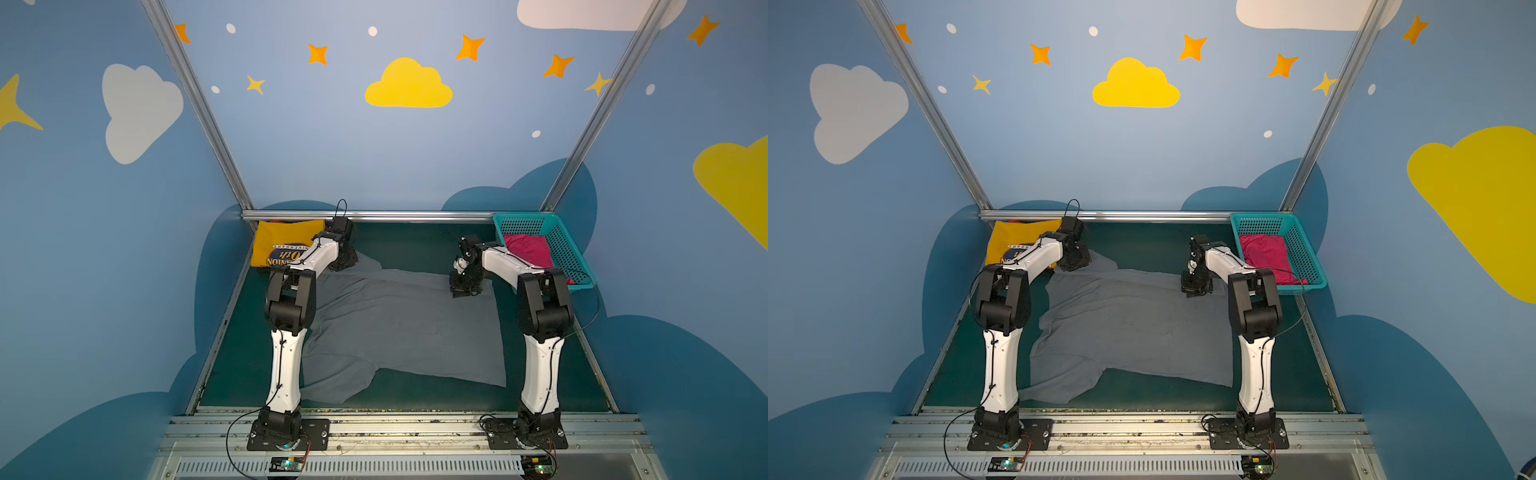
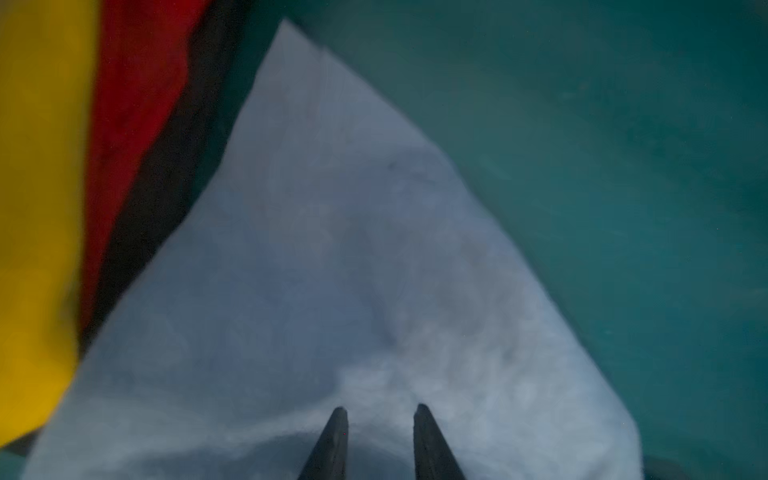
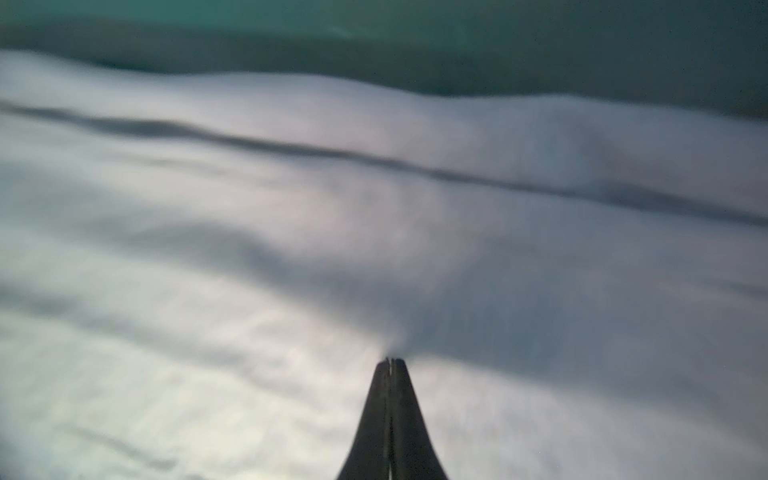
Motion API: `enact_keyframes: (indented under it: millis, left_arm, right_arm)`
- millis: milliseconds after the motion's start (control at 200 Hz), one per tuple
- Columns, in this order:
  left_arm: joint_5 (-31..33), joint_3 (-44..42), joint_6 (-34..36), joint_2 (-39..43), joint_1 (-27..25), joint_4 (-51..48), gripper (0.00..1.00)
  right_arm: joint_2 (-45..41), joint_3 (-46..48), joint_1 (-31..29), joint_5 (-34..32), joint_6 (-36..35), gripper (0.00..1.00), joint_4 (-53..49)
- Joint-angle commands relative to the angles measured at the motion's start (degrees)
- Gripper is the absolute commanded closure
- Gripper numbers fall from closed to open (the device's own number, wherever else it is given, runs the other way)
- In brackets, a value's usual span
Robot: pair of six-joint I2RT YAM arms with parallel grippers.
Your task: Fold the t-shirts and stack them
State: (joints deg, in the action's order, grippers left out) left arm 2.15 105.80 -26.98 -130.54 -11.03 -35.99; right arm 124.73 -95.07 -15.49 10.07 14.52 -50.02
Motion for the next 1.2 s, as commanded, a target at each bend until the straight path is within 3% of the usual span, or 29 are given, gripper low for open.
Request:
enact_keyframes:
  millis: [0,265,426,586,896,1197]
  left_arm:
    - [0.8,-0.9,-3.1,-0.8,0.3,-1.8,0.71]
    - [-1.2,-2.1,-6.7,-1.2,0.7,-1.2,0.68]
    - [-2.1,3.2,-5.8,-1.2,0.8,-2.2,0.61]
    - [-1.5,14.7,-3.7,-5.0,1.1,-6.2,0.45]
    - [-2.8,45.7,-1.0,-24.2,1.7,-23.2,0.37]
    - [-4.4,39.1,-2.1,-22.6,1.7,-19.1,0.4]
  right_arm:
    - [3.5,-4.5,0.4,-1.9,0.0,1.0,-4.0]
    - [9.4,-13.7,1.3,-4.0,-1.1,1.0,-8.2]
    - [9.3,-15.1,1.3,-3.1,-2.0,1.0,-8.1]
    - [7.4,-14.7,0.9,0.2,-2.8,1.0,-7.5]
    - [0.6,-13.1,-1.2,-0.3,-3.9,0.99,-8.8]
    - [-6.7,-9.2,-2.2,-1.5,-3.8,0.99,-9.1]
